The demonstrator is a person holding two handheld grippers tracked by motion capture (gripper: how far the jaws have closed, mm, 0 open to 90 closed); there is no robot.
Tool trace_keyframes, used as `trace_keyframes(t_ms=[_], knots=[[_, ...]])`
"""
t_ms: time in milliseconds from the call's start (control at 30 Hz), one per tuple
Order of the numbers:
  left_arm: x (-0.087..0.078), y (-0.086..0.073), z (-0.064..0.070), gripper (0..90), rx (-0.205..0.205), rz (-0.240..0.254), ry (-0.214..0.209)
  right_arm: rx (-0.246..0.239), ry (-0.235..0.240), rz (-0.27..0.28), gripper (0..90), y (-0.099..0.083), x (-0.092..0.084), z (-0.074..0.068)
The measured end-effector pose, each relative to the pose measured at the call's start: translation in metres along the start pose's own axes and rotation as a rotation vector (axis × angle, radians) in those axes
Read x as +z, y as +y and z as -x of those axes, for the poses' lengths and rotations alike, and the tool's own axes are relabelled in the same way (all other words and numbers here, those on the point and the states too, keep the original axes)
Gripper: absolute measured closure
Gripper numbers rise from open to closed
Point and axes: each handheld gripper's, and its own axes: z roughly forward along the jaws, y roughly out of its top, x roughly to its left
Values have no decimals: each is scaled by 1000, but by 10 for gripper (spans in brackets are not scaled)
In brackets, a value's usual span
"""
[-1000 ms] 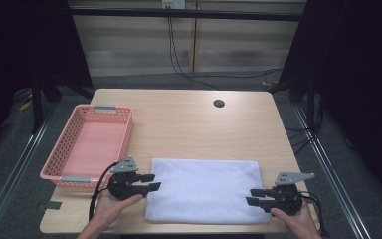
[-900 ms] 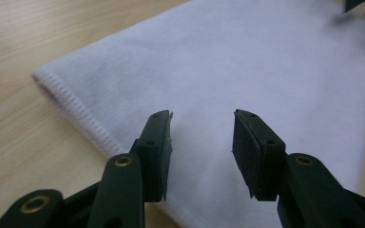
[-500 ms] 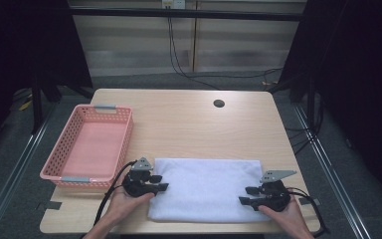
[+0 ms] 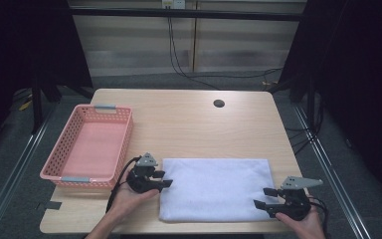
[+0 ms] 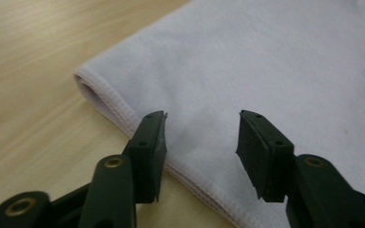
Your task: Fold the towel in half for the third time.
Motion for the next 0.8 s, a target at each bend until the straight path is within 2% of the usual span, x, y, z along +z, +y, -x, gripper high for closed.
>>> trace_keyframes(t_ms=[67, 100, 167, 233, 300, 333, 367, 400, 533, 567, 633, 700, 733, 800], knots=[[-2, 7, -2, 498, 7, 28, 8, -15, 0, 19, 376, -1, -5, -10], [-1, 10, -2, 493, 15, 30, 28, -22, 6, 31, 382, -1, -5, -15], [1, 16, -4, 483, 43, 34, 26, -41, 38, 35, 388, 4, 0, -27], [6, 20, -9, 479, 13, 23, 27, -66, 61, 32, 401, 10, 11, -40], [8, 23, -13, 476, 10, 23, 29, -84, 95, 20, 410, 18, 25, -52], [8, 23, -13, 478, 10, 23, 29, -84, 95, 20, 410, 18, 25, -52], [9, 24, -16, 478, -3, 33, 12, -89, 118, 20, 412, 22, 33, -57], [11, 24, -22, 519, -13, 24, 22, -93, 168, 17, 409, 31, 48, -68], [14, 23, -33, 494, -53, 27, 18, -114, 255, 2, 405, 52, 79, -93], [15, 23, -35, 490, -53, 26, 21, -116, 276, -5, 394, 57, 88, -99], [20, 27, -34, 474, -73, 19, 52, -135, 310, -25, 370, 67, 106, -109], [23, 32, -27, 454, -25, 18, 45, -141, 327, -53, 335, 78, 121, -116], [23, 34, -26, 447, -17, 21, 41, -153, 333, -56, 334, 83, 128, -119], [24, 35, -29, 448, -32, 30, 29, -162, 350, -65, 319, 92, 141, -124]])
